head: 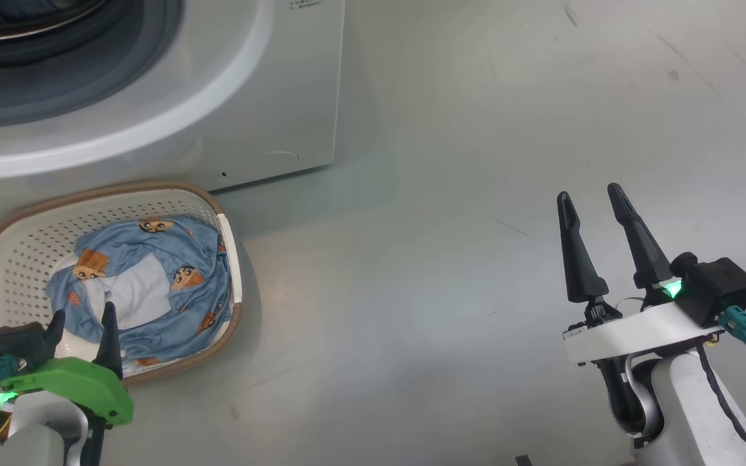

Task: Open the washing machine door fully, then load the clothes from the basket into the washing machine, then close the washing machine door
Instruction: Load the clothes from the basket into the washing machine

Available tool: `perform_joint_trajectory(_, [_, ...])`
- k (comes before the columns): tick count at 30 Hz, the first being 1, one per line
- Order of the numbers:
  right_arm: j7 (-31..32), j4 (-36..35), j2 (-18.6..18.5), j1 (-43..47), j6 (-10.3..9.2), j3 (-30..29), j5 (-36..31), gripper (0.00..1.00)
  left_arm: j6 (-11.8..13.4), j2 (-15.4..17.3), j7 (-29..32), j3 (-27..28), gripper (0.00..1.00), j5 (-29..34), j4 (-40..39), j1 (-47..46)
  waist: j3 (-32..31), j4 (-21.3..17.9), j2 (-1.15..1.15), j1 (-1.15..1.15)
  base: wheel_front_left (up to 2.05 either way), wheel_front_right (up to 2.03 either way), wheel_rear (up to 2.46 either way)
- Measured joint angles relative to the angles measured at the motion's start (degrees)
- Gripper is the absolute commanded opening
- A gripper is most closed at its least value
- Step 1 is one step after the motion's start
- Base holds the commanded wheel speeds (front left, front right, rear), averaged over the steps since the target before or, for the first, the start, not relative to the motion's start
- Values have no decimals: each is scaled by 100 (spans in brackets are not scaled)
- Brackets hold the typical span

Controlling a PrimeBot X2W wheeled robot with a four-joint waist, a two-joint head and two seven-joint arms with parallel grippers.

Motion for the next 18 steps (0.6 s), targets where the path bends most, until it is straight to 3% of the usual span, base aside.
perform_joint_trajectory(18, [0, 27, 33, -305, 0, -9, 0, 100, -1, 237, 394, 62, 100, -22, 975, -886, 817, -239, 0, 0, 0, 0, 0])
